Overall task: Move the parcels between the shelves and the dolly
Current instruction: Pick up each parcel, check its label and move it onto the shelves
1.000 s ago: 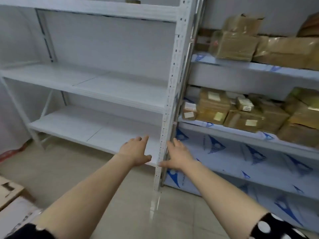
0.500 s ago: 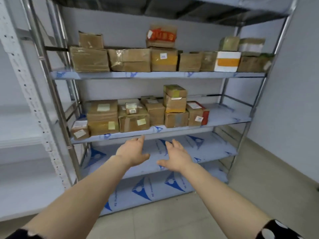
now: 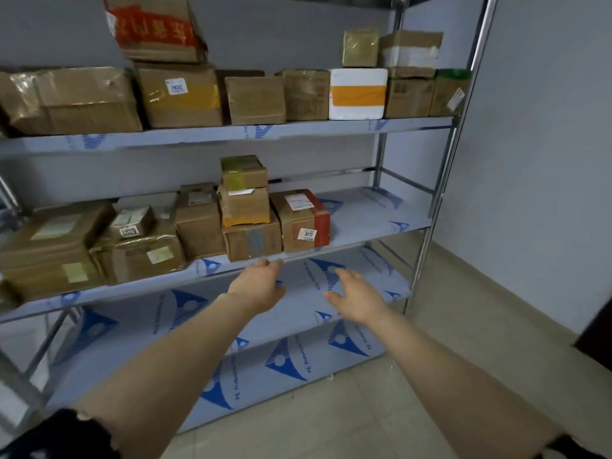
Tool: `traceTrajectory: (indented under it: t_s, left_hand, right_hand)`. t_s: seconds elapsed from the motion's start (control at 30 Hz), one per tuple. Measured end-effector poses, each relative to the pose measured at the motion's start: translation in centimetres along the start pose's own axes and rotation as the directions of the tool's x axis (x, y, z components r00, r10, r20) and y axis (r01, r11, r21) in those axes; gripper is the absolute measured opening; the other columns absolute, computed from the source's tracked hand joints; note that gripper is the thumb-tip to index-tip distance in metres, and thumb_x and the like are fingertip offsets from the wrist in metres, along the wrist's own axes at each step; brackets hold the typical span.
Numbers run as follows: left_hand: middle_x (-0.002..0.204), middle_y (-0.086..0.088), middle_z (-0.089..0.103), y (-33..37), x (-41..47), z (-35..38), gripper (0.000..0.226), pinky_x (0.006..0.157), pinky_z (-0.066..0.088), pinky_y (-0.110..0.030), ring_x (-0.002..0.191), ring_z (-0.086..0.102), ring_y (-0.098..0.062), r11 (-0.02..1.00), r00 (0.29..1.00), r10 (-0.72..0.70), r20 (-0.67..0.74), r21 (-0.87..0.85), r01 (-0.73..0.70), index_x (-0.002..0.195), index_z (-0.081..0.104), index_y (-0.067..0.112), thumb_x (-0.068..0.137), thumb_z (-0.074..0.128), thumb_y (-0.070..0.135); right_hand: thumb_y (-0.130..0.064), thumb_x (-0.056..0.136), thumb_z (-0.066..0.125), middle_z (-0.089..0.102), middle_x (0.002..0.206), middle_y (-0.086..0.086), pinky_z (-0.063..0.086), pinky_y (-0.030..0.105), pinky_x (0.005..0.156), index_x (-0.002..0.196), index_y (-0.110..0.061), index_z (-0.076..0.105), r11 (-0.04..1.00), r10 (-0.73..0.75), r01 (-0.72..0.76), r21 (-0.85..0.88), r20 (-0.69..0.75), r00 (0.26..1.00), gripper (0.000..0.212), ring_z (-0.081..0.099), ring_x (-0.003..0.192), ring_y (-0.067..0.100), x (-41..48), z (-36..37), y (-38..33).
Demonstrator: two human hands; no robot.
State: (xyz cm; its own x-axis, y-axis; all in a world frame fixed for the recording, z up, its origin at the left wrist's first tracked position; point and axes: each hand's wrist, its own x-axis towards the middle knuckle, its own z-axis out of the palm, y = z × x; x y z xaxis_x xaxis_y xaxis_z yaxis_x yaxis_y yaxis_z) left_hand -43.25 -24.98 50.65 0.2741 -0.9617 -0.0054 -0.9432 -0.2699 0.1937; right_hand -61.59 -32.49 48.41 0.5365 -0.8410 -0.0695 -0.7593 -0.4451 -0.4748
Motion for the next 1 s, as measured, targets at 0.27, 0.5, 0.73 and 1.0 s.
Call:
traceTrajectory:
  t_s: [0.27,0.5,0.73,1.0]
  left_hand:
    - [0.132,-0.014,0.043,0.7,13.6,2.5,0.060,0.096,0.044,-0.040,0.122,0.045,-0.033,0.998,0.998,-0.053,-0.042,0.017,0.054,0.148,0.026,0.019,0.095,0.053,0.023]
    - [0.137,-0.016,0.034,0.4,25.2,4.8,0.049,0.102,0.039,-0.043,0.127,0.038,-0.035,0.976,0.976,-0.207,-0.065,-0.088,0.201,0.137,0.033,0.016,0.093,0.053,0.024]
    - [0.150,-0.015,0.018,0.7,30.5,5.8,0.090,0.111,0.030,-0.047,0.140,0.020,-0.036,0.895,0.908,-0.419,-0.004,-0.173,0.412,0.148,0.013,0.018,0.081,0.071,0.037]
    - [0.142,-0.014,0.037,2.8,33.3,5.4,0.076,0.108,0.036,-0.046,0.132,0.034,-0.034,0.735,0.783,-0.617,-0.082,-0.414,0.536,0.148,0.021,0.019,0.085,0.061,0.025]
  right_hand:
    - [-0.028,0.102,0.040,0.033,0.150,0.012,0.036,0.034,0.106,0.148,-0.013,0.028,0.997,-0.078,0.078,0.013,-0.002,0.997,0.050,0.040,0.132,0.026,12.6,-2.2,3.6]
    - [-0.020,0.102,0.038,0.046,0.138,0.014,0.040,0.037,0.103,0.142,-0.015,0.039,0.987,-0.161,0.161,-0.002,0.020,0.987,0.040,0.048,0.123,0.028,25.1,-3.9,4.4]
    - [-0.022,0.102,0.036,0.048,0.135,0.010,0.045,0.037,0.098,0.143,-0.020,0.035,0.981,-0.153,0.140,0.136,0.086,0.985,0.041,0.053,0.117,0.026,33.4,-4.0,5.6]
    - [-0.027,0.102,0.040,0.050,0.139,0.009,0.042,0.038,0.103,0.143,-0.013,0.038,0.936,-0.124,0.077,0.344,0.118,0.985,0.043,0.049,0.124,0.025,37.0,-4.3,7.4]
